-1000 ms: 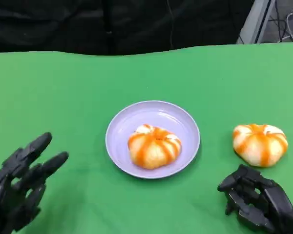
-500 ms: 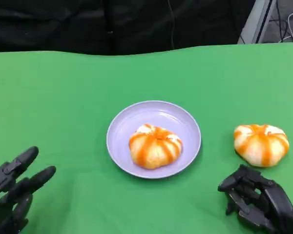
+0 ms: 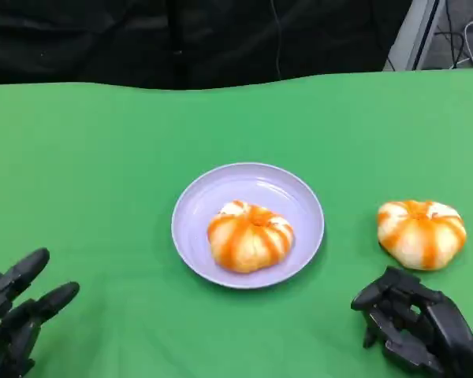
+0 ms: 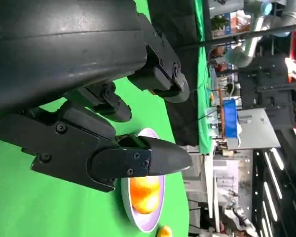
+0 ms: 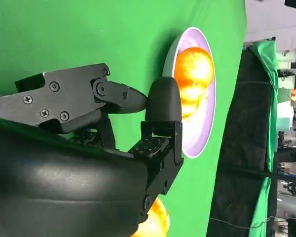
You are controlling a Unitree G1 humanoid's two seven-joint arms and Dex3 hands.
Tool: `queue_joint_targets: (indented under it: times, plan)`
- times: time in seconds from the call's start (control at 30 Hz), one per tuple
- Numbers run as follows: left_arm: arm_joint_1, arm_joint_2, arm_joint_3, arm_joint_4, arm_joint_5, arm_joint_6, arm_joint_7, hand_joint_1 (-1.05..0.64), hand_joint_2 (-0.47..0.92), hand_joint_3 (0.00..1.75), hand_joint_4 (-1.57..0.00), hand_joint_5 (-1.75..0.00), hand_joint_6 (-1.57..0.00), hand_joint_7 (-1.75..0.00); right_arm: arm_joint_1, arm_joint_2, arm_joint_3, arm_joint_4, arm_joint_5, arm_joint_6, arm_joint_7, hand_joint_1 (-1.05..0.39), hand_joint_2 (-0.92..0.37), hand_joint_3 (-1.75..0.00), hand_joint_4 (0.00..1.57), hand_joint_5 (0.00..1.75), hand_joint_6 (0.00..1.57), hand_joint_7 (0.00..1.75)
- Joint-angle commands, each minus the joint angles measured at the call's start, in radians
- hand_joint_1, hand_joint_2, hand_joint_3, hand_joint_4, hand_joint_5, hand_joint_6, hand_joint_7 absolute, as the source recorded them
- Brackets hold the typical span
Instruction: Grasp the bread from the table and place it into the plate.
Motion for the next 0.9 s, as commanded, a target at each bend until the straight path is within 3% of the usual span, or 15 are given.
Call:
queue_joint_targets:
  times: [0.03, 0.07, 0.1, 0.13, 0.2, 0.23, 0.43, 0.6, 0.7, 0.77, 0.8, 0.83, 0.87, 0.9]
  plan:
    - [-0.014, 0.015, 0.014, 0.011, -0.018, 0.006, -0.017, -0.45, 0.92, 0.34, -0.78, -0.02, -0.58, -0.01, 0.012, -0.016, -0.005, -0.002, 0.006, 0.004, -0.005, -0.28, -0.92, -0.48, 0.64, 1.75, 0.66, 1.28]
    - [-0.015, 0.014, 0.014, 0.009, -0.025, 0.016, -0.027, -0.41, 0.92, 0.31, -0.78, -0.02, -0.58, -0.01, 0.012, -0.016, -0.005, -0.002, 0.007, 0.004, -0.004, -0.28, -0.92, -0.48, 0.64, 1.75, 0.66, 1.28]
    - [-0.017, 0.013, 0.015, 0.008, -0.034, 0.026, -0.039, -0.2, 0.92, 0.28, -0.77, -0.01, -0.58, -0.01, 0.013, -0.016, -0.005, -0.002, 0.008, 0.005, -0.001, -0.28, -0.92, -0.48, 0.64, 1.75, 0.66, 1.28]
    - [-0.02, 0.012, 0.015, 0.011, -0.038, 0.029, -0.046, -0.1, 0.92, 0.27, -0.77, -0.01, -0.58, -0.01, 0.013, -0.015, -0.005, -0.002, 0.01, 0.007, 0.0, -0.28, -0.92, -0.48, 0.64, 1.75, 0.66, 1.28]
    - [-0.025, 0.011, 0.015, 0.015, -0.039, 0.028, -0.05, 0.13, 0.92, 0.37, -0.77, -0.01, -0.6, -0.01, 0.013, -0.015, -0.006, -0.004, 0.013, 0.011, 0.003, -0.28, -0.92, -0.48, 0.64, 1.75, 0.66, 1.28]
    - [-0.026, 0.01, 0.015, 0.017, -0.037, 0.027, -0.048, 0.17, 0.92, 0.4, -0.77, -0.01, -0.6, -0.01, 0.013, -0.015, -0.006, -0.005, 0.014, 0.012, 0.004, -0.28, -0.92, -0.47, 0.63, 1.75, 0.66, 1.28]
    - [-0.041, 0.005, 0.008, 0.024, -0.008, -0.007, -0.028, 0.18, 0.92, 0.56, -0.77, 0.0, -0.64, -0.02, 0.015, -0.015, -0.006, -0.007, 0.013, 0.012, 0.005, -0.27, -0.92, -0.48, 0.63, 1.75, 0.65, 1.28]
    - [-0.057, 0.006, 0.011, 0.052, 0.044, -0.066, 0.038, 0.16, 0.92, 0.58, -0.81, -0.02, -0.7, -0.04, 0.013, -0.016, -0.005, -0.004, 0.007, 0.011, -0.003, -0.28, -0.92, -0.48, 0.63, 1.75, 0.65, 1.29]
    - [-0.066, 0.006, 0.009, 0.074, 0.173, -0.165, 0.202, 0.16, 0.91, 0.5, -1.06, -0.08, -0.94, -0.08, 0.014, -0.015, -0.005, -0.006, 0.009, 0.015, 0.0, -0.28, -0.92, -0.48, 0.63, 1.75, 0.65, 1.29]
    - [-0.074, 0.005, 0.003, 0.08, 0.199, -0.184, 0.25, 0.16, 0.87, 0.6, -1.19, -0.1, -1.08, -0.07, 0.014, -0.015, -0.006, -0.006, 0.012, 0.017, 0.003, -0.28, -0.92, -0.47, 0.63, 1.75, 0.65, 1.29]
    - [-0.081, 0.003, -0.001, 0.083, 0.206, -0.186, 0.269, 0.16, 0.83, 0.69, -1.27, -0.14, -1.17, -0.08, 0.014, -0.014, -0.006, -0.006, 0.012, 0.017, 0.002, -0.28, -0.92, -0.47, 0.63, 1.75, 0.65, 1.29]
    - [-0.086, 0.003, -0.004, 0.088, 0.218, -0.192, 0.292, 0.15, 0.67, 0.96, -1.3, -0.4, -1.32, -0.18, 0.014, -0.014, -0.005, -0.007, 0.01, 0.017, 0.0, -0.28, -0.92, -0.47, 0.63, 1.75, 0.65, 1.29]
    - [-0.089, 0.004, -0.007, 0.093, 0.228, -0.197, 0.309, 0.14, 0.59, 1.1, -1.21, -0.74, -1.34, -0.34, 0.014, -0.014, -0.005, -0.008, 0.009, 0.017, -0.002, -0.28, -0.92, -0.47, 0.63, 1.75, 0.65, 1.29]
    - [-0.09, 0.008, -0.012, 0.097, 0.242, -0.204, 0.326, 0.14, 0.55, 1.17, -1.14, -0.95, -1.28, -0.53, 0.015, -0.015, -0.004, -0.009, 0.007, 0.015, -0.004, -0.28, -0.92, -0.48, 0.63, 1.75, 0.65, 1.29]
